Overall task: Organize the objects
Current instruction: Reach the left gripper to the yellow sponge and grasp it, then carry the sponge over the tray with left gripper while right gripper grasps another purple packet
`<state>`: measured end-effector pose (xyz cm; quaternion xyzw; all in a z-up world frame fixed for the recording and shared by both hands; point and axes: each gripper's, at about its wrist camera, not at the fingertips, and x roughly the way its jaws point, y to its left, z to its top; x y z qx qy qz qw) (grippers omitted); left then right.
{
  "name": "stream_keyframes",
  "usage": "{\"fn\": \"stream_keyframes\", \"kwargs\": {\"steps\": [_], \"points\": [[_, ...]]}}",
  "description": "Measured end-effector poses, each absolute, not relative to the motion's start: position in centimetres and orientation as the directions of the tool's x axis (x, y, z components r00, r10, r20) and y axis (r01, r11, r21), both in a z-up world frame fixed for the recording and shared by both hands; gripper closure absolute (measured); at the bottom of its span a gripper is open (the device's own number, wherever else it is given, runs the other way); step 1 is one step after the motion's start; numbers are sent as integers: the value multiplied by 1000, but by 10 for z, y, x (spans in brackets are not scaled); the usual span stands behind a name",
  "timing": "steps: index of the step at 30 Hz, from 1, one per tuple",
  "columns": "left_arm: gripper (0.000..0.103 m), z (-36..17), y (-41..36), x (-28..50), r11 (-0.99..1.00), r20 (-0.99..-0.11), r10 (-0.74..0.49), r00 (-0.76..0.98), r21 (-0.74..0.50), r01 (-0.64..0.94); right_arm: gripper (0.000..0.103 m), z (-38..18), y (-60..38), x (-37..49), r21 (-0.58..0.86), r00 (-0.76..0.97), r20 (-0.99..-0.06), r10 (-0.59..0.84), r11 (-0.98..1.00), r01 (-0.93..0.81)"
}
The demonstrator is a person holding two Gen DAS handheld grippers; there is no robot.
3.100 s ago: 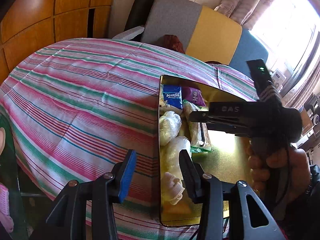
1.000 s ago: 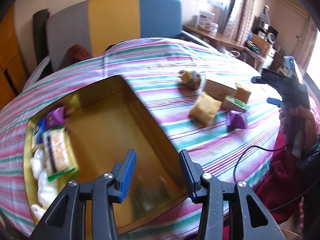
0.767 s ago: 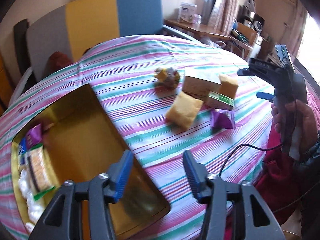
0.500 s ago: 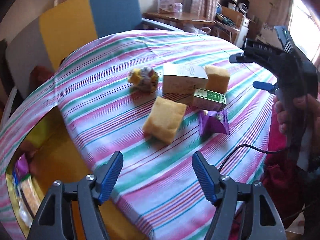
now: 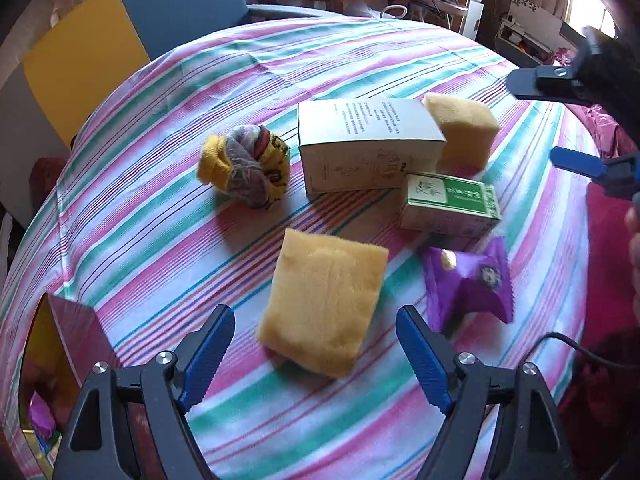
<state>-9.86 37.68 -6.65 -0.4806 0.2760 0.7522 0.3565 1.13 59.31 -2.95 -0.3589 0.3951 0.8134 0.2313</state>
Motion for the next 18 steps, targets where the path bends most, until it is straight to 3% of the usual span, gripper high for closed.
{"fn": "stream_keyframes", "kwargs": {"steps": [2, 5, 13, 18], "points": [[19, -76, 384, -106, -600, -928, 256, -272, 68, -797, 2, -30, 593, 11, 477, -635, -767, 92, -581, -659], [42, -82, 382, -118, -651, -938, 291, -189, -49, -758, 1, -31, 593, 10, 478, -633, -769, 87, -579, -660], [47, -71, 351, -100, -684, -913, 366, -182, -131, -717, 2, -27, 580, -1, 471, -653, -756, 49, -652, -594], [46, -53, 316, -78, -696, -888, 418, -190, -179, -696, 8, -26, 552, -22, 498, -671, -734, -106, -755, -426]]}}
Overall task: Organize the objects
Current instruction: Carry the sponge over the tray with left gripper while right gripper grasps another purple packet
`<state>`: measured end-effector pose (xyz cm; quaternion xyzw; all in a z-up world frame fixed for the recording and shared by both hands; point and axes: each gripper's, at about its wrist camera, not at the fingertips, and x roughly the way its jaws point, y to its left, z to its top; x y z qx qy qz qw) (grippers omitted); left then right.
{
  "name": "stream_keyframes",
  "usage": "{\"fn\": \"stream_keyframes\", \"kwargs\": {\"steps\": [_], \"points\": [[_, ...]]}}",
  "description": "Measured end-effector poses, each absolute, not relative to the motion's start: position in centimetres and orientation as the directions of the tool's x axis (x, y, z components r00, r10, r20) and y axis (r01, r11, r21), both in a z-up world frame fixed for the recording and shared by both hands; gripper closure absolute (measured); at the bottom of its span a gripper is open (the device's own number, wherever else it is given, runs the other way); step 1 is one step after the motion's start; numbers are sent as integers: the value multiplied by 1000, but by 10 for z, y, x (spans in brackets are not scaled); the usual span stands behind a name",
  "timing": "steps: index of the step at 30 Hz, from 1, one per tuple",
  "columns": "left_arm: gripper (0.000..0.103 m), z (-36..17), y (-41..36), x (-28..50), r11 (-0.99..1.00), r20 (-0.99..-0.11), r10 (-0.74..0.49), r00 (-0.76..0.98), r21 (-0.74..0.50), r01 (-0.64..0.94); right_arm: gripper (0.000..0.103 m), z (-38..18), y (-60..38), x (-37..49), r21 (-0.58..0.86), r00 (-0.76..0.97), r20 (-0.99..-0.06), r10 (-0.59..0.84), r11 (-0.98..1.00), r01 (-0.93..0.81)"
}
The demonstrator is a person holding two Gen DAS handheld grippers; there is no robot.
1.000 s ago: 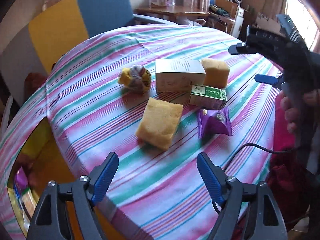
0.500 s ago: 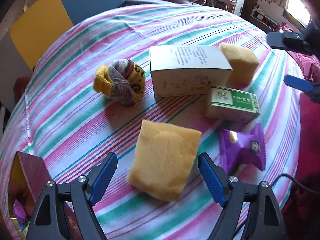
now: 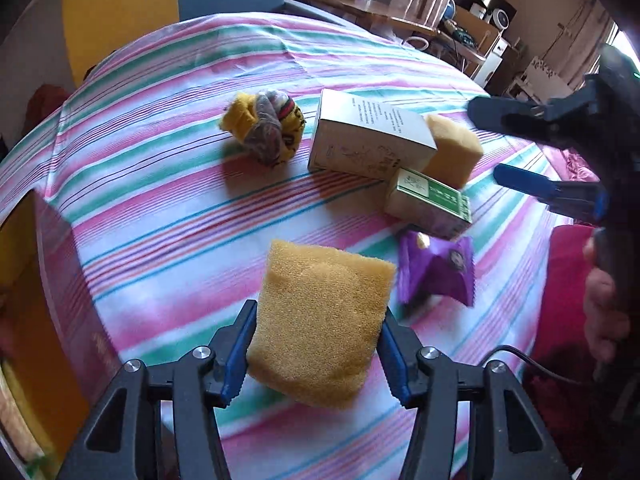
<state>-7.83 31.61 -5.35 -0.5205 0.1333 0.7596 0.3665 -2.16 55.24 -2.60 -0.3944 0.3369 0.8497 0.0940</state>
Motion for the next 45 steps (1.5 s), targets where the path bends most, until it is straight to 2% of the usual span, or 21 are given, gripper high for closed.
{"fn": "stream_keyframes", "kwargs": {"steps": [5, 8, 18, 21, 23, 24, 30, 33, 41, 45], "points": [[46, -27, 285, -57, -689, -859, 467, -210, -205, -695, 11, -33, 512, -43, 484, -601, -755, -261, -840, -243], [46, -13, 279, -51, -684, -840, 494, -224, -217, -696, 14, -45, 496, -48, 440, -525, -803, -282, -875, -204], [46, 1, 222, -36, -719, -806, 534, -255, -275, -638, 15, -73, 486, -57, 349, -395, -885, -246, -913, -213], [46, 4, 194, -36, -741, -792, 544, -275, -300, -601, 25, -76, 472, -60, 321, -361, -899, -248, -934, -157], [46, 5, 173, -37, -765, -789, 537, -298, -306, -567, 43, -81, 463, -62, 277, -331, -917, -221, -952, -132], [46, 4, 164, -39, -777, -789, 531, -308, -308, -549, 46, -84, 460, -61, 248, -315, -928, -198, -960, -129], [46, -5, 102, -46, -853, -792, 486, -371, -337, -399, 52, -88, 465, -61, 242, -319, -929, -184, -958, -151], [46, -7, 74, -45, -880, -790, 456, -410, -332, -340, 63, -89, 461, -61, 174, -314, -941, -122, -975, -141], [46, -12, 10, -50, -921, -786, 390, -480, -344, -185, 62, -92, 453, -59, 112, -312, -947, -71, -987, -113], [46, -16, 1, -54, -913, -781, 403, -477, -378, -153, 62, -93, 451, -58, 96, -319, -946, -57, -989, -109]]}}
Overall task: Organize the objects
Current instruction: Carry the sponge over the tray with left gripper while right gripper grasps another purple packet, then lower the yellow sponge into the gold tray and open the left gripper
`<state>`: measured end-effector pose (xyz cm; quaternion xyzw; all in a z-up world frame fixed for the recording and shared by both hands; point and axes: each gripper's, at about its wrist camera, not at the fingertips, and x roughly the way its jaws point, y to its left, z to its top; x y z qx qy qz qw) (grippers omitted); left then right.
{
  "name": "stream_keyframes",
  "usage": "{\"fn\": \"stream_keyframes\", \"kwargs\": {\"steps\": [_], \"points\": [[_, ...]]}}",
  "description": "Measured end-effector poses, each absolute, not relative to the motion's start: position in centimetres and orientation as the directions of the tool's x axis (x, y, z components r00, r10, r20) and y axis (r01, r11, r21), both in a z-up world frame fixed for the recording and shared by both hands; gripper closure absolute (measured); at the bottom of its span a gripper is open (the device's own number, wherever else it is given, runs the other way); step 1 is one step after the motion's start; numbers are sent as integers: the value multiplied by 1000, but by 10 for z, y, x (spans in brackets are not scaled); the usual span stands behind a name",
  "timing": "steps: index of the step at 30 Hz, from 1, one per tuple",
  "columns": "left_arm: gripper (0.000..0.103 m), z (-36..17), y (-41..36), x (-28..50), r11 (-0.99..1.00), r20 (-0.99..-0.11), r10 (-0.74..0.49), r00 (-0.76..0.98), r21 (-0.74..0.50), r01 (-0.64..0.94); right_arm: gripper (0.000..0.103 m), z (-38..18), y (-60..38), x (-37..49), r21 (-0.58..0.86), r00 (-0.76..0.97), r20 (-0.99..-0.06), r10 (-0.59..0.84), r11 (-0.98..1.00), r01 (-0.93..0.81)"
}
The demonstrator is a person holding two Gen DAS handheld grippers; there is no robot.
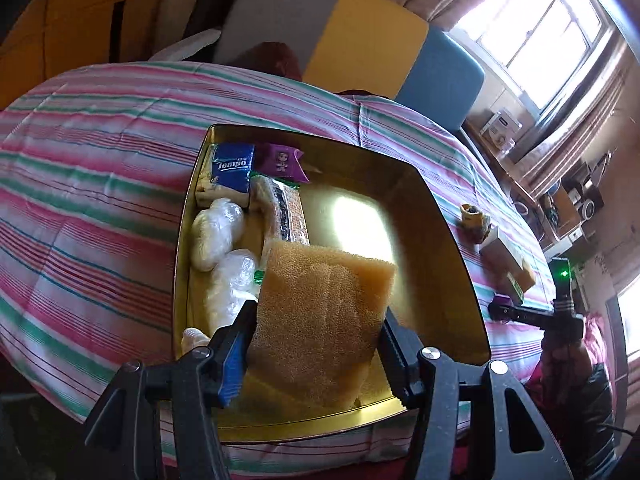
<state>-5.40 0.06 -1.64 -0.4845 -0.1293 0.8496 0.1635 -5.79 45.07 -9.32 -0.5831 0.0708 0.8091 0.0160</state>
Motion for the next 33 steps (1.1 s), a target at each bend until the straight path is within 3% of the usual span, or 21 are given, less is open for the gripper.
{"fn": "stream_keyframes", "kwargs": {"steps": [8, 25, 29, 33], "points": [[46, -13, 40, -96, -896, -775, 444, -450, -373, -242, 62, -93, 450, -57, 64, -327, -945, -31, -994, -91], [43, -70, 85, -234, -946, -877, 301, -376, -226, -231, 60, -91, 445, -61, 59, -339, -940, -29, -995, -80], [32, -66, 87, -230, -940, -872, 310, -379, -223, -257, 60, -91, 443, -61, 57, -339, -940, -26, -995, -80], [28, -52, 85, -222, -938, -858, 313, -408, -213, -273, 60, -91, 444, -62, 56, -340, -940, -26, -995, -79]]}}
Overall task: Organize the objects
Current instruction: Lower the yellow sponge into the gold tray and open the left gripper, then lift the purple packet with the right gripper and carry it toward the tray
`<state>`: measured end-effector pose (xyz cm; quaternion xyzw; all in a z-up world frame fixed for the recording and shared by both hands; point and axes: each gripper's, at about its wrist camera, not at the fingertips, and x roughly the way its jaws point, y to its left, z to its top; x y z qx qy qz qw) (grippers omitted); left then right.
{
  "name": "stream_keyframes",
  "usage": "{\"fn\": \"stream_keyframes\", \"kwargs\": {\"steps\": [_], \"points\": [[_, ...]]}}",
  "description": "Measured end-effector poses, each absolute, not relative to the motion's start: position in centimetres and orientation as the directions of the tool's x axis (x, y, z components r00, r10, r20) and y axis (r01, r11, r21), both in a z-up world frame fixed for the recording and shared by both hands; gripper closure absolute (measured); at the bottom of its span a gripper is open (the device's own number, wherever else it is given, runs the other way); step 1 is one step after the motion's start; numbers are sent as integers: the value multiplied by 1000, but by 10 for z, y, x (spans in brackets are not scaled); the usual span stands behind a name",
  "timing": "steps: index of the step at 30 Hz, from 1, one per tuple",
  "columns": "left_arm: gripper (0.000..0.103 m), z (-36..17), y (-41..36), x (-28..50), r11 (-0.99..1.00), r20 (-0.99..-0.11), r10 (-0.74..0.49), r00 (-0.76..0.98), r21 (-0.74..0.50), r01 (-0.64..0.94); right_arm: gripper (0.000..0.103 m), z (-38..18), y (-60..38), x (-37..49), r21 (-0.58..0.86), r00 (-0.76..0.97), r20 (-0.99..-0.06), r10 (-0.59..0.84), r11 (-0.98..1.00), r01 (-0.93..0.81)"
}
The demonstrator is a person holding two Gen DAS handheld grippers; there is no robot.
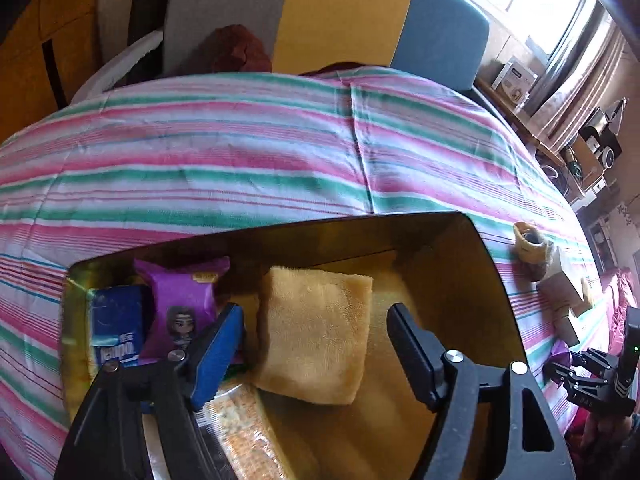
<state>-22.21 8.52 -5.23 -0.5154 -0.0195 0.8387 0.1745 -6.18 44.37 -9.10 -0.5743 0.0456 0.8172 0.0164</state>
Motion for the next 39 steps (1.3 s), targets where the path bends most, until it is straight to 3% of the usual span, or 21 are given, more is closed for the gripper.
{"fn": "stream_keyframes", "kwargs": {"steps": [8, 18, 21, 39], "points": [[28, -15, 65, -169, -954, -815, 271, -512, -159, -253, 60, -90, 442, -62, 32, -343, -939, -8, -997, -66], [29, -16, 35, -84, -977, -805, 201, -558, -121, -178, 61, -90, 440, -61, -5, -351, -936, 21, -999, -48], [36, -16, 30, -68, -980, -792, 185, -582, -108, -165, 61, -91, 437, -62, -17, -353, -935, 32, -999, -45], [37, -20, 17, -46, -984, -787, 176, -591, -119, -135, 63, -94, 426, -61, -86, -384, -919, 89, -996, -26]]}}
